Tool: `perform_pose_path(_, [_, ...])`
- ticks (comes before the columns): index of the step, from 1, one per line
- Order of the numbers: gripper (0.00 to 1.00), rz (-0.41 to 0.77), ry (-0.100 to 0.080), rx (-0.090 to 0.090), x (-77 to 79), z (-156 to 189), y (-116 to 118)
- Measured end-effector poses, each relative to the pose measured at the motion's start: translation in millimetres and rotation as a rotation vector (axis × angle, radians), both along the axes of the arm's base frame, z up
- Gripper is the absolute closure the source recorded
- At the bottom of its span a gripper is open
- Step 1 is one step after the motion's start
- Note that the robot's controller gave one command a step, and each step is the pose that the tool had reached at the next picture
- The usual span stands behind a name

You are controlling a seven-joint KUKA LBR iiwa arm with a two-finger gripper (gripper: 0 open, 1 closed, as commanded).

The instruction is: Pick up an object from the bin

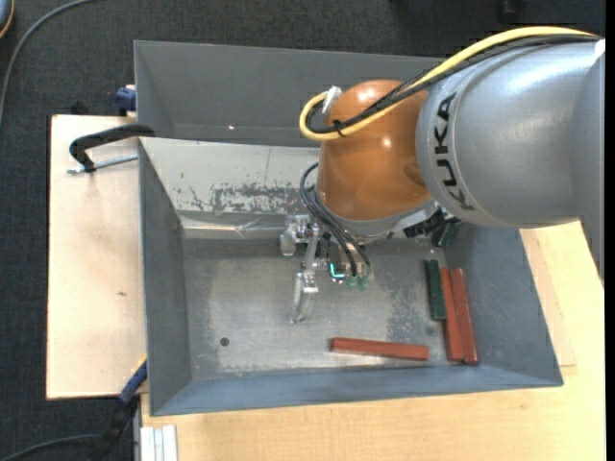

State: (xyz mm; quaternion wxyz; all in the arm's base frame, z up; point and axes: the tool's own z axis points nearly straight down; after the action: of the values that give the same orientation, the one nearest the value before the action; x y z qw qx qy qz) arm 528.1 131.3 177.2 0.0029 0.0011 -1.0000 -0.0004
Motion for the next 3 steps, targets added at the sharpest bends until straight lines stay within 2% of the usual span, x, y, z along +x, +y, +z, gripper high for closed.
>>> perform_pose_path(1, [0.00, 0.173, -0.016, -0.002, 40.4, 42, -68])
perform_pose_path(2, [0.00, 0.201, -0.004, -0.002, 10.4, 19, -121])
perform_pose_path(3, [0.00, 0.271, -0.007, 0.001, -30.6, -95, -154])
